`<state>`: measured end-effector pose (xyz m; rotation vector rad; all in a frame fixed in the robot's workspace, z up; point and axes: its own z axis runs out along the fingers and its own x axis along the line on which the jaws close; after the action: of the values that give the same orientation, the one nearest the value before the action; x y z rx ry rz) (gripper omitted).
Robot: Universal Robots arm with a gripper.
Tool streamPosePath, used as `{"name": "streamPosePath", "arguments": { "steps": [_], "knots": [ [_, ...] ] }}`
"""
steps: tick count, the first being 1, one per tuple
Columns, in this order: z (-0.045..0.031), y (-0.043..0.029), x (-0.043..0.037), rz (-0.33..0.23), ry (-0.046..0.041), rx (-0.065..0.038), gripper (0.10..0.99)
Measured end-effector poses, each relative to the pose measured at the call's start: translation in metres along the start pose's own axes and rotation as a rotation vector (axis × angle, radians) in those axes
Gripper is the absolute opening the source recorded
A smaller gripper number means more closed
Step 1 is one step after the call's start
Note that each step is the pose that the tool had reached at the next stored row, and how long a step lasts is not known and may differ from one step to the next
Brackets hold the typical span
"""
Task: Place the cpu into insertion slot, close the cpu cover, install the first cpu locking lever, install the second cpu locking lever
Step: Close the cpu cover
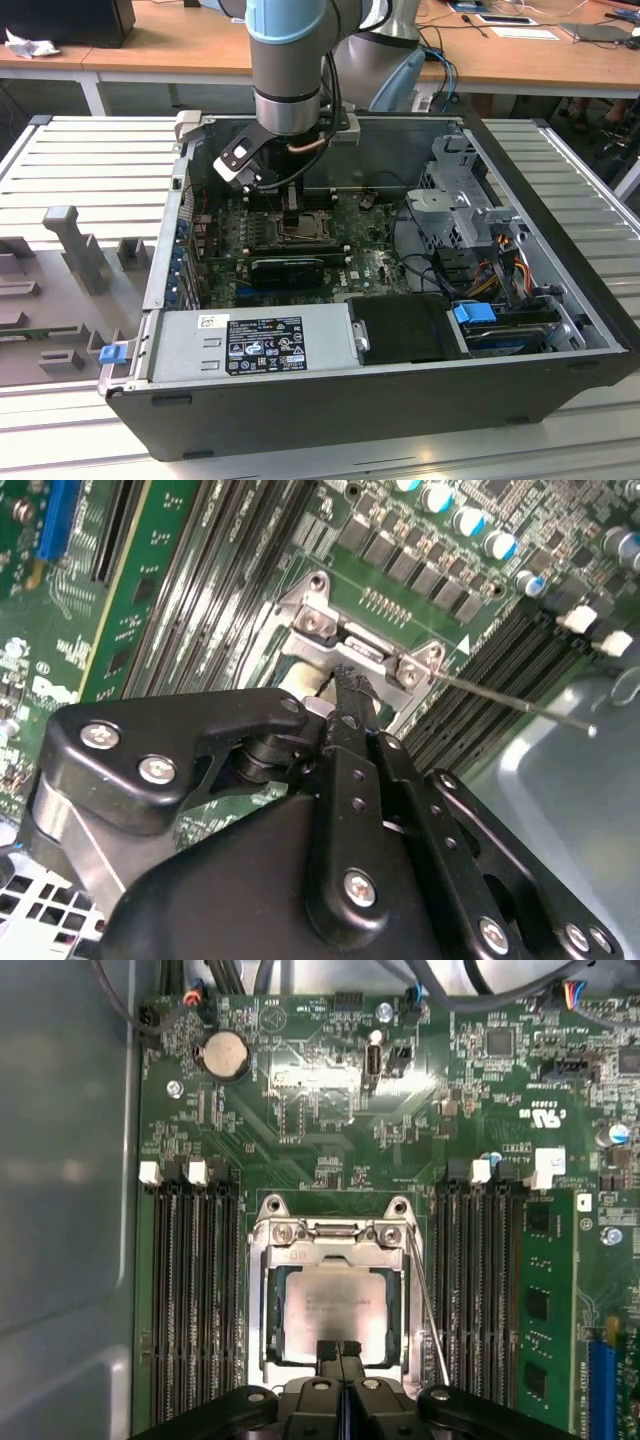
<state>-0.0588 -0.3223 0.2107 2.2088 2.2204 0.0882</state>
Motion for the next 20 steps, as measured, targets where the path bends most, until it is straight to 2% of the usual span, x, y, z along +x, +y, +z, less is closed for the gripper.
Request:
{"name": "streamPosePath", "arguments": {
  "steps": [3, 6, 7, 9, 11, 14, 20],
  "knots": [
    [0.0058, -0.0010, -0.0003, -0.001, -0.0003, 0.000, 0.106],
    [0.0061, -0.0011, -0.0003, -0.001, -0.0006, 0.000, 0.106],
    [0.0051, -0.0010, -0.0001, -0.001, 0.0007, -0.001, 0.106],
    [-0.0024, -0.0007, 0.0001, -0.001, 0.0000, 0.000, 0.106],
    [-0.0022, 0.0024, 0.0002, -0.001, 0.0002, 0.001, 0.106],
    [-0.0020, 0.0108, 0.0000, -0.001, -0.0001, 0.002, 0.106],
    [-0.0016, 0.0180, 0.0000, -0.001, 0.0000, 0.002, 0.106]
  ]
}}
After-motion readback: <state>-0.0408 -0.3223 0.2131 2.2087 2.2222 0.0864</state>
